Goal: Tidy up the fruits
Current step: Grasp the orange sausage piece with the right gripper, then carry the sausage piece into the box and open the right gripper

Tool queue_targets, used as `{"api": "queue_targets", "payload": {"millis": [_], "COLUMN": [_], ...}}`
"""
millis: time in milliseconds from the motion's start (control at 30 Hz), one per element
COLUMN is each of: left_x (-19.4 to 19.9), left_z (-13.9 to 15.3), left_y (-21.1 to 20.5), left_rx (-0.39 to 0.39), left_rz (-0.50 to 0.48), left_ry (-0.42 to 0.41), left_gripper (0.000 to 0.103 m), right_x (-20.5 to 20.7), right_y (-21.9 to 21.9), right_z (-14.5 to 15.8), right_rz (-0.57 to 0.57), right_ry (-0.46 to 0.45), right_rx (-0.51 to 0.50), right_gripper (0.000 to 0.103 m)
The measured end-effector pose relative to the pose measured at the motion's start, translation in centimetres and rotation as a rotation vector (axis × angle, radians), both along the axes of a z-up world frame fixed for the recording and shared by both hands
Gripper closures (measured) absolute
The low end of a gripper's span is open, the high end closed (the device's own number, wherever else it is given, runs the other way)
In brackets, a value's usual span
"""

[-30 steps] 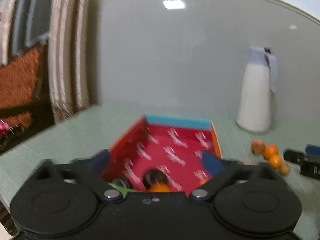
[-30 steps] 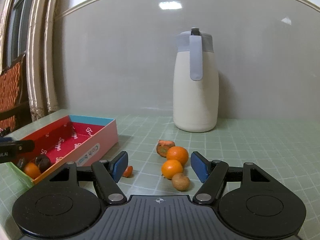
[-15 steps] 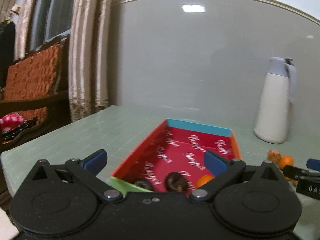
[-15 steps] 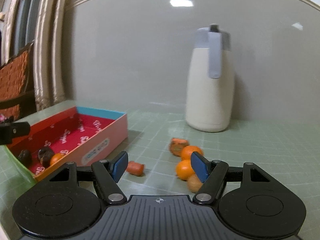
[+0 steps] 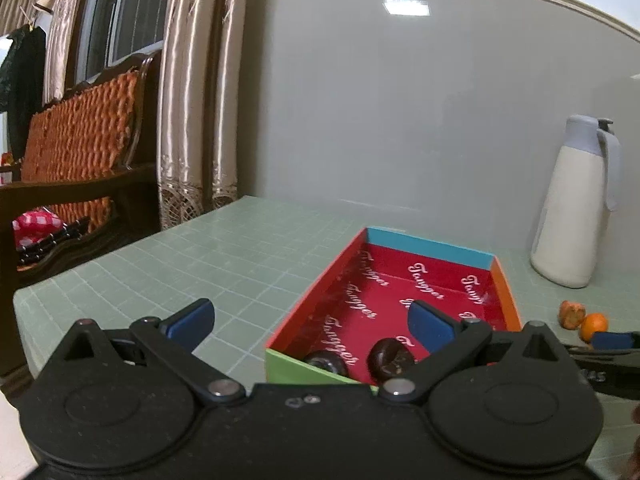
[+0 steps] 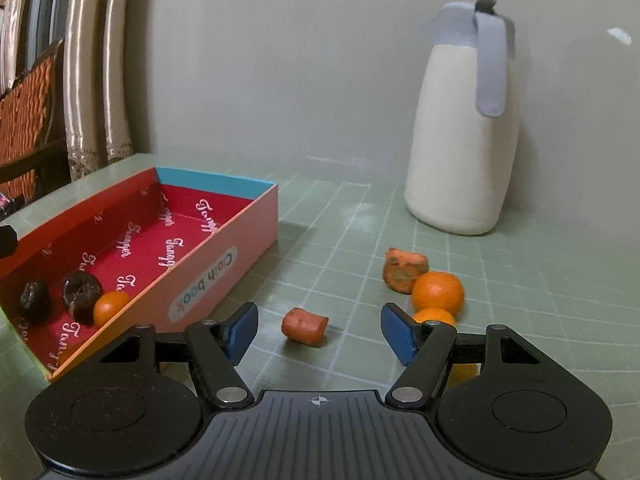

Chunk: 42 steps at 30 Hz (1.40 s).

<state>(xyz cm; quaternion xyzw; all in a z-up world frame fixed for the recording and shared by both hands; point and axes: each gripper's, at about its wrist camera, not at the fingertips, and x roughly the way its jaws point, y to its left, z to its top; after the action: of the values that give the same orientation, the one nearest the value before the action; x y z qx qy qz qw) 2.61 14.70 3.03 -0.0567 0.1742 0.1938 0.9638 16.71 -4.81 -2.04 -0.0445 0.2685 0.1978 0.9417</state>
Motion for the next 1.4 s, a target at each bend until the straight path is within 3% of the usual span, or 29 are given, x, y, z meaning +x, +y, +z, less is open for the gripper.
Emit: {"api": "queue_targets", "payload": {"millis": [100,267,333,500,933,1233,1400], "left_x": [0.1,0.1,0.0,0.1,-0.3,-1.3,-1.7], "left_z": [-0.1,-0.2,-0.1,-0.1,-0.2,-0.1,0.0], "left_y": [-0.1,-0.1,0.0,0.2,0.8,2.1,2.6], "left_rx": [0.003,-0.017,-0.031,-0.051,-0.028,-0.018,-0.023], "left_rz": [-0.009,-0.016,-0.017,-0.010,0.036,0.090,0.107], "left_ry": [0.006,0.004,0.000,0.001,0.003,0.001,0.001], "left_gripper": [0.006,0.006,0.006,0.006,0.006,0.006,0.006], "right_x": [0.7,1.7,2.0,1.5,-2.0,-6.3,-7.4], "right_y": [0.5,1.3,1.4,1.0,0.8,3.1,4.9], "right_z": [-0.2,-0.9,-1.2,-0.9,1.9,3.6,3.3], "right_rz": [-0.003,0.002,0.008,0.004,0.064,0.264,0.336], "right_ry": [0.028,0.065,0.083,0.071,-0.072,-0.223,-0.212], "right_rx": [-0.010,-0.030,-0.028,-0.014,0.037,0.100,0.077], "right_gripper": [0.056,0.058,0.074,0.074,0.074,0.074,0.074]}}
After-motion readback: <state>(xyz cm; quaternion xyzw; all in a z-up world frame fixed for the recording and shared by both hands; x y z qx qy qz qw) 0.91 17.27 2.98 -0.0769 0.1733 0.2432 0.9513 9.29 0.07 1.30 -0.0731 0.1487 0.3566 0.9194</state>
